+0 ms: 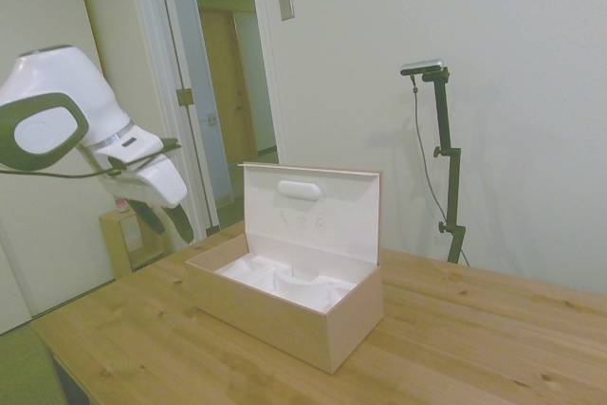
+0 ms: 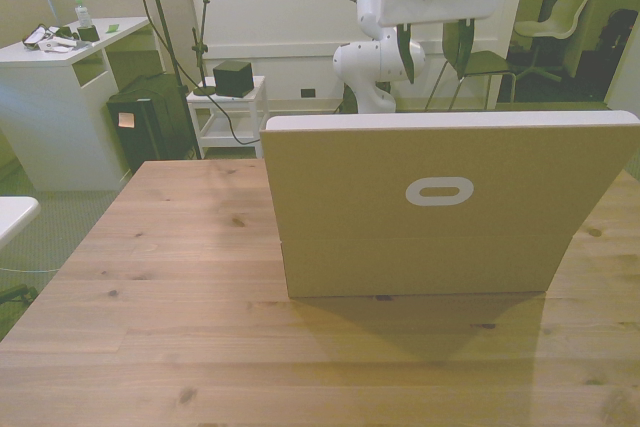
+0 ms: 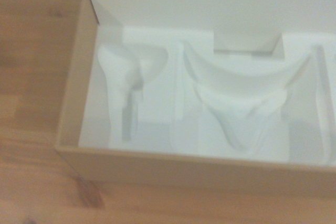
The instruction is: Close the box
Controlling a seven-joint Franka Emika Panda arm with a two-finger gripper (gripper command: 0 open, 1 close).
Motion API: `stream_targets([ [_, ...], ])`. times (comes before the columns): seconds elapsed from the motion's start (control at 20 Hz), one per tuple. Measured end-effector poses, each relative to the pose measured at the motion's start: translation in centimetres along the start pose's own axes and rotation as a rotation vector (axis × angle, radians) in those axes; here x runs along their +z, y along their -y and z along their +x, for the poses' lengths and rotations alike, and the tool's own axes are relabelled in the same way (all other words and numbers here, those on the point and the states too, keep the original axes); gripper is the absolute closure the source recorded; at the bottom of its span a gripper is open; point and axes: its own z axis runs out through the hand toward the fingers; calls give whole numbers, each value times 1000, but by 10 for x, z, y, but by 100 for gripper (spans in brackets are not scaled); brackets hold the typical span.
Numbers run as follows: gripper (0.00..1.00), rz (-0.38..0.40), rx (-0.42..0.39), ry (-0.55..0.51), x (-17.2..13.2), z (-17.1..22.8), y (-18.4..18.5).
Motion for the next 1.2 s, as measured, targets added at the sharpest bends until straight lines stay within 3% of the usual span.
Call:
stream_targets([
  [0.2,0,109,-38,-112,-33,16,19],
  [0.5,0,172,-46,-175,-63,45,47],
  [0.9,0,193,-52,-251,-79,100,101],
  [1.2,0,185,-42,-256,-57,144,134],
])
